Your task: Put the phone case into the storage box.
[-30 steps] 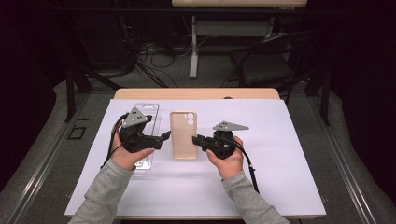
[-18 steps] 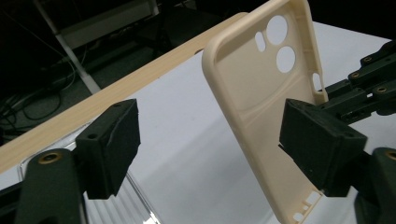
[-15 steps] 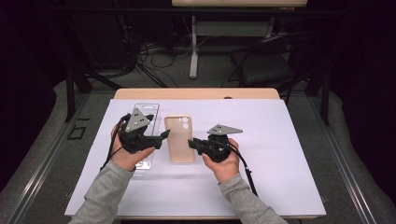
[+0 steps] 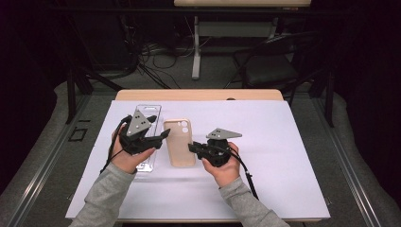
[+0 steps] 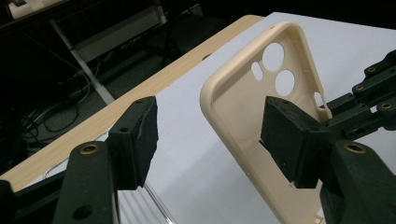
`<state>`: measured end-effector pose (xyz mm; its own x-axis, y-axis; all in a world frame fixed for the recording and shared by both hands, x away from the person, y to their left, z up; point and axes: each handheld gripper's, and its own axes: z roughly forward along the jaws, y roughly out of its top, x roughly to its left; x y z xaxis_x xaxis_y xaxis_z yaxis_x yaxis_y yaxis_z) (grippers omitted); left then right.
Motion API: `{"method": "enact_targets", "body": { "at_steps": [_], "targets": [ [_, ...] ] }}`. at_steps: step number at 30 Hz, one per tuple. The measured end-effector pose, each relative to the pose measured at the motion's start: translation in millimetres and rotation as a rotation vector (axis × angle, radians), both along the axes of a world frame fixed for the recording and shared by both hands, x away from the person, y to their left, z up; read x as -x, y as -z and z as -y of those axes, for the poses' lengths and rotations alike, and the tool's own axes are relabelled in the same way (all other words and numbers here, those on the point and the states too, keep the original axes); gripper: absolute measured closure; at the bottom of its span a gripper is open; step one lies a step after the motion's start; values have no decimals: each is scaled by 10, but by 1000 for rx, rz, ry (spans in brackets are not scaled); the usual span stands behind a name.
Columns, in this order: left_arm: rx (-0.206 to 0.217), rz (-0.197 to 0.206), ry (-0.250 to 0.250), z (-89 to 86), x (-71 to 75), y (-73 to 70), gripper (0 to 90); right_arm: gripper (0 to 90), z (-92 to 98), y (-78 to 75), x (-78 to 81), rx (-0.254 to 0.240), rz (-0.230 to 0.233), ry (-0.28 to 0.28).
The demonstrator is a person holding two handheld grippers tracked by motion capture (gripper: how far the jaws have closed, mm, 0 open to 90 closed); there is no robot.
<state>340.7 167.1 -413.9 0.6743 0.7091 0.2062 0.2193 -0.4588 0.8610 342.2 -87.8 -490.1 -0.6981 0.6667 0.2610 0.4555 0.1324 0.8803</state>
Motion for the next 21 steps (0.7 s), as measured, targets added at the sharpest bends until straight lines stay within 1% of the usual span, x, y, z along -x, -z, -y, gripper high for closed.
{"method": "enact_targets", "body": {
  "at_steps": [6, 9, 13, 18, 21],
  "targets": [
    [-16, -2, 11, 18, 3, 6, 411, 819, -8, -4, 10, 3, 3, 1],
    [-24, 1, 11, 18, 4, 8, 440, 819, -10, -2, 8, 6, 9, -3],
    [-32, 3, 4, 16, 8, 4, 456, 819, -15, -3, 15, 8, 14, -1],
    [-43, 12, 9, 24, 14, 5, 504, 819, -17, -9, 24, 10, 15, 0],
    [-52, 9, 11, 31, 16, 6, 536, 819, -26, -6, 27, 14, 22, -2]
  ]
}}
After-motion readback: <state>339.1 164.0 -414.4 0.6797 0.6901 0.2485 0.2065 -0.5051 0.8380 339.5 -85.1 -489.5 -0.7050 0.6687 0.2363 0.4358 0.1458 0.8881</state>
